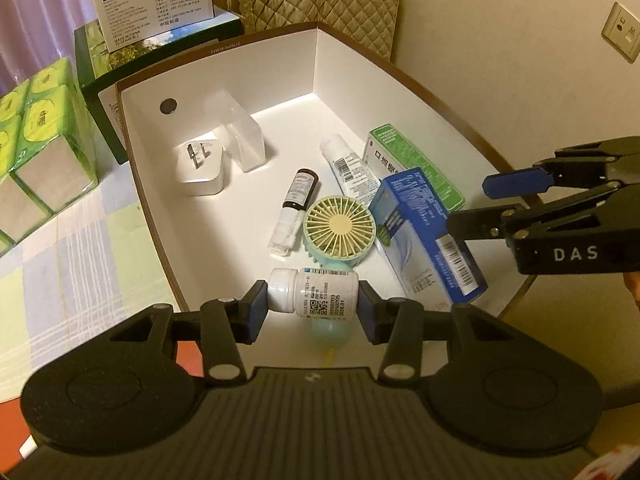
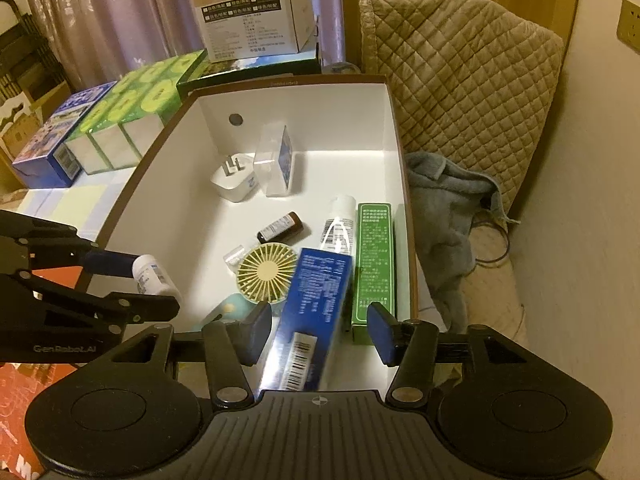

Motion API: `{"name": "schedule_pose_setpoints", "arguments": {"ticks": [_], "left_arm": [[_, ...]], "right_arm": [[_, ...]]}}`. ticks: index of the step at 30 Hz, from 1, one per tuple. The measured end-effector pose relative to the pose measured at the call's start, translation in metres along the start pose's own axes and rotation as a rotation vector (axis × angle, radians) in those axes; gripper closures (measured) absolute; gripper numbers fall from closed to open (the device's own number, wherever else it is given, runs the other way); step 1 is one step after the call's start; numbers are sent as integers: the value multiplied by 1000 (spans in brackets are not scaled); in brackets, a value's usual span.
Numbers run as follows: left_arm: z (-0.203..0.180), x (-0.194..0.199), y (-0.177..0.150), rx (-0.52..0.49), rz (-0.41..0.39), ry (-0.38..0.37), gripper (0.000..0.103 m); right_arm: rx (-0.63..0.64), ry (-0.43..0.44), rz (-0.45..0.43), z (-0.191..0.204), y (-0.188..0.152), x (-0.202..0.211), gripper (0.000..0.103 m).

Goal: Organize rigid objects
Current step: 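Open the left tool to drop the pill bottle while the right tool releases the box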

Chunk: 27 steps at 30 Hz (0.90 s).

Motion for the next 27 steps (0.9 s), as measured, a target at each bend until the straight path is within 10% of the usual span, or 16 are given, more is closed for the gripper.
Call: {"name": "schedule_pose_setpoints", "arguments": {"ticks": [27], "left_arm": [[5,15,-5,22,-22,34,56]], "right_arm": [[12,42,28,15,-9,6,49]]}}
Point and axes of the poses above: each gripper's, at about its wrist camera, not at the fingertips, and x roughly against the way its jaws point, z to its left, y to its top, the point moved 5 cm from there along -x, roughly the way its jaws point, and after that the axes turned 9 degrees about -x, right-handed, at the moved point
